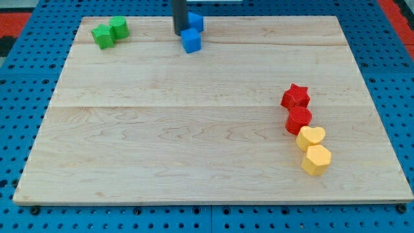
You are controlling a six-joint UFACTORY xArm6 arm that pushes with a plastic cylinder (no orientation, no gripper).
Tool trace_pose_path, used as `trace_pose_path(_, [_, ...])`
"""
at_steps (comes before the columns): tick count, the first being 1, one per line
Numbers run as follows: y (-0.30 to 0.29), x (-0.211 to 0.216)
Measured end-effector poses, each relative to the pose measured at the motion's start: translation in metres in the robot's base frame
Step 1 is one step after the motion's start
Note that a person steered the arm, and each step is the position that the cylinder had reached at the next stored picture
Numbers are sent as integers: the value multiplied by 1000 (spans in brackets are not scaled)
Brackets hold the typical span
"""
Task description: Move the blue cube to the center right
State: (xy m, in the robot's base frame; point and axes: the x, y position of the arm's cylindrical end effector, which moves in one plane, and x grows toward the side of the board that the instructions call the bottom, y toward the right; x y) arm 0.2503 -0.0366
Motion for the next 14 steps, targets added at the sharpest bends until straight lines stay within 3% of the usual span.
trace_pose_path(2, [89, 45])
trace_pose_path(6, [-28, 39])
trace_pose_path(7, [-30, 53])
trace_pose_path(8, [-83, 53])
trace_pose_path(9, [-55, 73])
trace_pose_path(10, [30, 78])
trace_pose_path(11, [56, 79])
trace_pose_path(12, [0, 79])
trace_pose_path(13, [-6, 98])
trace_pose_path(14, [36, 118])
